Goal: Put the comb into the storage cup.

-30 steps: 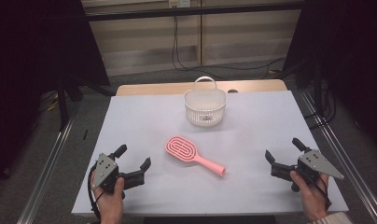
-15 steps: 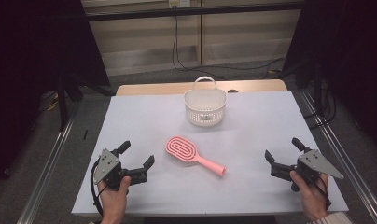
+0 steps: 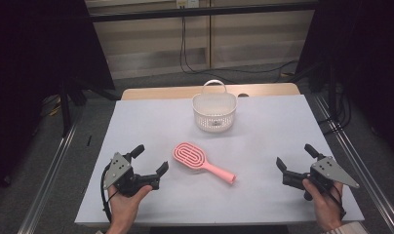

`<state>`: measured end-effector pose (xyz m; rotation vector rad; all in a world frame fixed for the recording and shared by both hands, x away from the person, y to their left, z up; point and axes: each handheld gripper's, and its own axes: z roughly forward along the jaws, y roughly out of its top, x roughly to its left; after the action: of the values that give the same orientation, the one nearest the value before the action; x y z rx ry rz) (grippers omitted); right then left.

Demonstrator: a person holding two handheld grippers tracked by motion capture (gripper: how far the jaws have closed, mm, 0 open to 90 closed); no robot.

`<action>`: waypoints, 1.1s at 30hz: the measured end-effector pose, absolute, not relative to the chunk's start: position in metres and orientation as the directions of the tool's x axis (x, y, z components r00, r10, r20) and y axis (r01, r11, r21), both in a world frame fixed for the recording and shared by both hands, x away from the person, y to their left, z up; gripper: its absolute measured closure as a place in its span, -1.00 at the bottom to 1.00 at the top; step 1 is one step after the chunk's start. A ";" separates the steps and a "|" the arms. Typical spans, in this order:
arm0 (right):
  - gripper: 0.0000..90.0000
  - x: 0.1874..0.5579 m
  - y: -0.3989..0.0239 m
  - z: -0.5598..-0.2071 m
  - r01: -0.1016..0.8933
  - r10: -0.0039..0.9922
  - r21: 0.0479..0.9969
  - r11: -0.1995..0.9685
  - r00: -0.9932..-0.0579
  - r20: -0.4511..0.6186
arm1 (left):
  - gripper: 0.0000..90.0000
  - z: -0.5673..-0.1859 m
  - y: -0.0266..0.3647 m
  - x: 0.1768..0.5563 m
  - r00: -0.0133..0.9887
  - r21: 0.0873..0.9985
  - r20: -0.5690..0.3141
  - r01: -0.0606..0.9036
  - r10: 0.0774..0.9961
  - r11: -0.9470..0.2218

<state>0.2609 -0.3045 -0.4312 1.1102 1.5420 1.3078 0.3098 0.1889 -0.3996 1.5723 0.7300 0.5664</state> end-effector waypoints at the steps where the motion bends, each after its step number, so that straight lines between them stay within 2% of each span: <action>1: -1.00 0.261 -0.305 -0.431 0.119 0.958 0.990 0.075 -0.284 -0.038 | -0.97 -0.400 0.187 0.311 0.680 0.991 -0.054 0.128 0.731 -0.046; 33: -1.00 0.260 -0.305 -0.431 0.113 0.957 0.991 0.066 -0.289 -0.031 | -0.94 -0.396 0.159 0.350 0.702 0.994 -0.020 0.092 0.712 -0.063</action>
<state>0.2597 -0.3052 -0.4308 1.1100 1.5380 1.3217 0.3504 0.1593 -0.3955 1.5749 0.6760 0.5766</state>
